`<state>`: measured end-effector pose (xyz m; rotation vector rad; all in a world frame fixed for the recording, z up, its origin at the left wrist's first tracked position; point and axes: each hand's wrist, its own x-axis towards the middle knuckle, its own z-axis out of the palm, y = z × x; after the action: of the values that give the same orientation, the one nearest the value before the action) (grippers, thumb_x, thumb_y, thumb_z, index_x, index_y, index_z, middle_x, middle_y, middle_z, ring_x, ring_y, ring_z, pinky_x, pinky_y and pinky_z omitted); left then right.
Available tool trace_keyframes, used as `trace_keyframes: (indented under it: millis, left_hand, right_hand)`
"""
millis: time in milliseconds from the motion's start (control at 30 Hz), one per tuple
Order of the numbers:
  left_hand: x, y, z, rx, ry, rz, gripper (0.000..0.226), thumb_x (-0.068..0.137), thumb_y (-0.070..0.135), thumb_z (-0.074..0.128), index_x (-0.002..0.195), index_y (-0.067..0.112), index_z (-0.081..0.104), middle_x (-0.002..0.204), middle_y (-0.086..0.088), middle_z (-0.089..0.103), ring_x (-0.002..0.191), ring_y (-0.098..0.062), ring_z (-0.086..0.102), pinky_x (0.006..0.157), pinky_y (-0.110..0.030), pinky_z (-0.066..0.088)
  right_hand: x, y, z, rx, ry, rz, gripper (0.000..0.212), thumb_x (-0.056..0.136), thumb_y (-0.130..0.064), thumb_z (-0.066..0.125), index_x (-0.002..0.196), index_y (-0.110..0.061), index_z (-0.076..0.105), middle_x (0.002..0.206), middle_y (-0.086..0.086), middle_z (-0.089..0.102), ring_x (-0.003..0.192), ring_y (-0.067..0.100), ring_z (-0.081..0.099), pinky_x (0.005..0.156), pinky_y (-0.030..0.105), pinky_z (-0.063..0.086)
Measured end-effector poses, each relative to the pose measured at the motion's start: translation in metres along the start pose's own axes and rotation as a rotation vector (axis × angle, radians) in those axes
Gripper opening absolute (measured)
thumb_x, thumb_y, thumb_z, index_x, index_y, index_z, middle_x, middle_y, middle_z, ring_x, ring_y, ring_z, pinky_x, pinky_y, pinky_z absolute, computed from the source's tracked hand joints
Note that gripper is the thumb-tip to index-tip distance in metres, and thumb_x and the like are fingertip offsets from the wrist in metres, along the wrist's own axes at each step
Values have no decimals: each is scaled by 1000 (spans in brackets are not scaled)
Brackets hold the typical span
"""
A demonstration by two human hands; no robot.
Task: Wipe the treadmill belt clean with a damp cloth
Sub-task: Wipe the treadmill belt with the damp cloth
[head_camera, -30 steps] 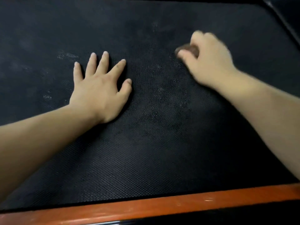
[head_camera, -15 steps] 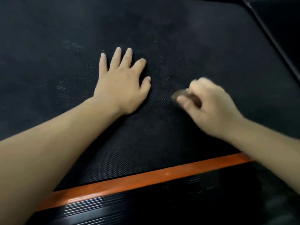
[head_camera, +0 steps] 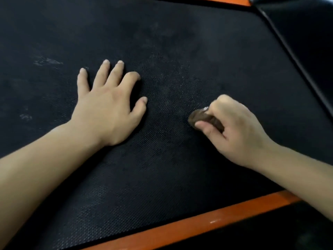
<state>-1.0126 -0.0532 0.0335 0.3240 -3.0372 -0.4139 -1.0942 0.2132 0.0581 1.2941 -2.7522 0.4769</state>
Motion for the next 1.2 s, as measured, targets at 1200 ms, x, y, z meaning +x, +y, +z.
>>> trace_keyframes:
  millis: [1200]
  left_hand:
    - [67,51,20,43,45,-229,69,94,63,11,158,37,18,170,-1,5,156,-20,-5,124,-54,-5]
  right_hand:
    - [160,89,20,60,58,-36,33,92,-52,58,87,-22,46,87,-2,49,79,21,49,70,34,36]
